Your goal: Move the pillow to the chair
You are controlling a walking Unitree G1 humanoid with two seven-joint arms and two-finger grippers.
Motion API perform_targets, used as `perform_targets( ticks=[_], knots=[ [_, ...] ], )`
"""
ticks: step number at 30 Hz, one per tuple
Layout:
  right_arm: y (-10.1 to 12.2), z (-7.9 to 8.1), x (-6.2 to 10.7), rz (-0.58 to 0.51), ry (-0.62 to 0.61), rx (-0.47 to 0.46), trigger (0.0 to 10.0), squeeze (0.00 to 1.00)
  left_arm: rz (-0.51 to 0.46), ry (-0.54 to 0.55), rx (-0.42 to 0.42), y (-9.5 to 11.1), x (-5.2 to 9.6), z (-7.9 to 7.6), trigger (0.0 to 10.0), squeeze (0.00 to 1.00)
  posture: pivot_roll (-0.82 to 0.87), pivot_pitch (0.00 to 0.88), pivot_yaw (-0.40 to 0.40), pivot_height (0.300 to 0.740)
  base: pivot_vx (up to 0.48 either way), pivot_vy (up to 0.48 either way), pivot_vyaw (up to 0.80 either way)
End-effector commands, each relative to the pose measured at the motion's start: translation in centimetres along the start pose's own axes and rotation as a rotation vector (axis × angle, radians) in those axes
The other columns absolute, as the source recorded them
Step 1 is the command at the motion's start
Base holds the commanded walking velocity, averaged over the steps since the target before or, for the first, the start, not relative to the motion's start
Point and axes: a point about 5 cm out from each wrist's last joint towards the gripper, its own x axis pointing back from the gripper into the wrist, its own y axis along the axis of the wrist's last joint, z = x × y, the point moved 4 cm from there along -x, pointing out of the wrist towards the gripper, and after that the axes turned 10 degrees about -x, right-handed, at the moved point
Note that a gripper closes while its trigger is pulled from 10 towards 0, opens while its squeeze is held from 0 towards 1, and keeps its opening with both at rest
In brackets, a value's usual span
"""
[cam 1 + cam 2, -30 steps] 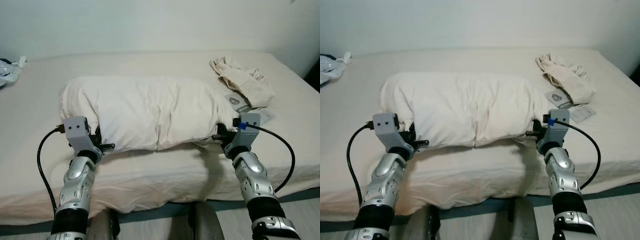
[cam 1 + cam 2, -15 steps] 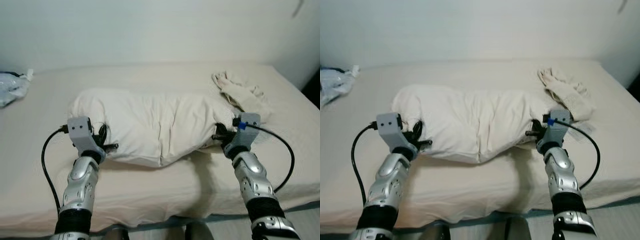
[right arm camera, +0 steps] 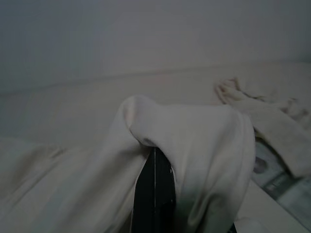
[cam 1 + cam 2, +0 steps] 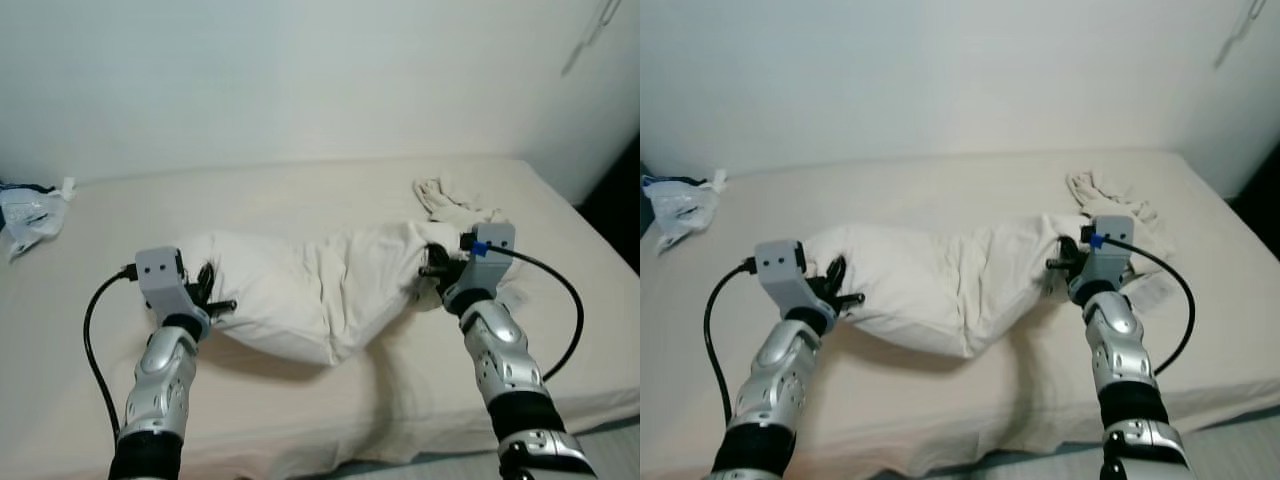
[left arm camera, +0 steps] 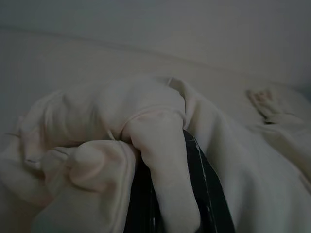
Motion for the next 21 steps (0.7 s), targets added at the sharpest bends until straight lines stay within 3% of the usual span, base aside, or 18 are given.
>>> perform_targets(
  ticks=[1,4,7,11,13,16,18,21],
  knots=[
    [0.4,0.5,0.1,-0.034,0.022,0.006,10.0,0.00,-0.024,-0.041,0.019,0.4,0.1,-0.8,10.0,0.00,0.00,0.042,-0.024,0.740,0.000,0.000,0.00],
    [0.0,0.7,0.2,-0.024,0.020,0.002,10.0,0.00,0.009,-0.063,0.042,-0.2,0.2,-1.2,10.0,0.00,0.00,0.037,-0.022,0.740,0.000,0.000,0.00],
    [-0.8,1.0,0.2,-0.001,0.020,0.010,10.0,0.00,0.084,-0.043,-0.086,-1.4,0.4,-1.2,10.0,0.00,0.00,0.033,-0.019,0.740,0.000,0.000,0.00],
    [-1.8,1.3,0.3,0.036,0.015,0.031,10.0,0.00,0.085,-0.027,-0.059,-1.8,0.5,-1.0,10.0,0.00,0.01,0.032,-0.018,0.740,0.000,0.000,0.00],
    [-2.8,1.5,0.6,0.053,0.010,0.029,10.0,0.00,0.076,0.066,-0.055,-2.1,0.7,-0.2,10.0,0.00,0.01,0.028,-0.019,0.740,0.000,0.000,0.00],
    [-3.1,1.6,0.8,0.059,0.007,0.033,10.0,0.00,0.040,0.113,-0.083,-1.9,0.8,0.2,10.0,0.00,0.01,0.027,-0.018,0.740,0.000,0.000,0.00],
    [-3.5,1.7,0.9,0.072,0.007,0.038,10.0,0.00,0.040,0.012,0.005,-2.2,1.1,-0.9,10.0,0.00,0.01,0.026,-0.018,0.740,0.000,0.000,0.00],
    [-3.8,1.7,1.0,0.080,0.004,0.055,10.0,0.00,0.065,0.040,-0.013,-2.5,1.2,-0.8,10.0,0.00,0.01,0.026,-0.019,0.740,0.000,0.000,0.00]
  ],
)
